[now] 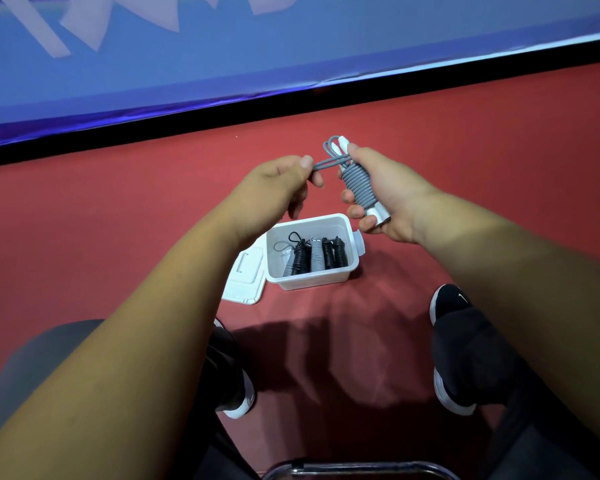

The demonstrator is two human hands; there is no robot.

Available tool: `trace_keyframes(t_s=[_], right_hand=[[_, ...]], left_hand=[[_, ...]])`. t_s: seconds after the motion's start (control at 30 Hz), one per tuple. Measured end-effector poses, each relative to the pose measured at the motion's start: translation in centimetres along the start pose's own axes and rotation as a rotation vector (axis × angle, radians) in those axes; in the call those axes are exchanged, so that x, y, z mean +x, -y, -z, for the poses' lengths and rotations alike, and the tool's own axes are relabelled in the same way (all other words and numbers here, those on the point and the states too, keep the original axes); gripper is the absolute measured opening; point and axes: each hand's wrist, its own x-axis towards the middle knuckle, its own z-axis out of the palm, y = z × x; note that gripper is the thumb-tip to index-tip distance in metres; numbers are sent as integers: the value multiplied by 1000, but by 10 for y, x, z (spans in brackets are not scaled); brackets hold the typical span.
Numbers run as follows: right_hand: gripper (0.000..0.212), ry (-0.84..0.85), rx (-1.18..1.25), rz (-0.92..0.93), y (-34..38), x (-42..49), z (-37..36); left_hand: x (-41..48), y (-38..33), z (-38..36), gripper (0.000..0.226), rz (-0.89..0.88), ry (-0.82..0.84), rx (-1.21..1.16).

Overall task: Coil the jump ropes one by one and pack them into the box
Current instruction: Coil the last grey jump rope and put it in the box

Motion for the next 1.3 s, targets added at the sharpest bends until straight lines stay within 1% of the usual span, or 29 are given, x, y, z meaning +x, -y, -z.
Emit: trace_keyframes(t_s=[0.07,0.17,0.27,0.33,0.43,0.57,0.73,0.8,0.87,0.9,1.0,1.07,1.13,1.2,1.23,1.3], right_hand=[[49,6,11,3,1,0,1],[52,42,31,6,3,-1,2],[53,78,22,29,6,-3,2],[49,89,9,38,9,-6,1],[38,122,-19,36,12,-9,0],[35,179,-70,39,13,-14,-1],[38,315,-194,8,12,-23,-5],[38,360,-247,-2,10,-25,-6],[39,453,-299,-43,7,-28,-6],[39,500,-330,-64,6,-30,-6],[43,592,-417,-118,3,-34,-5],[42,636,-445,-159,-1,-34,-6],[46,652,-486,-173,-7,-31,-6],[46,647,-521,-170,-13,-27,-6],[44,631,-538,-165,-14,-25,-6],[40,558,-585,-126,-17,-20,-7]], left_hand=[[-1,-1,2,34,0,2,66],[-2,4,5,27,19,51,113],[-3,10,6,21,-5,76,261],[-3,13,7,20,-24,82,326],[-2,13,9,21,10,91,361],[0,17,13,20,29,100,369],[-2,17,16,20,83,113,379],[-5,15,17,27,101,120,383],[-7,12,19,35,114,132,414],[-8,12,19,36,117,133,428],[-9,12,20,35,107,134,379],[-10,10,20,24,99,116,285],[-8,8,19,17,92,89,251],[-6,6,18,15,85,69,233],[-6,4,17,14,62,67,254],[-6,2,16,15,-9,51,378]])
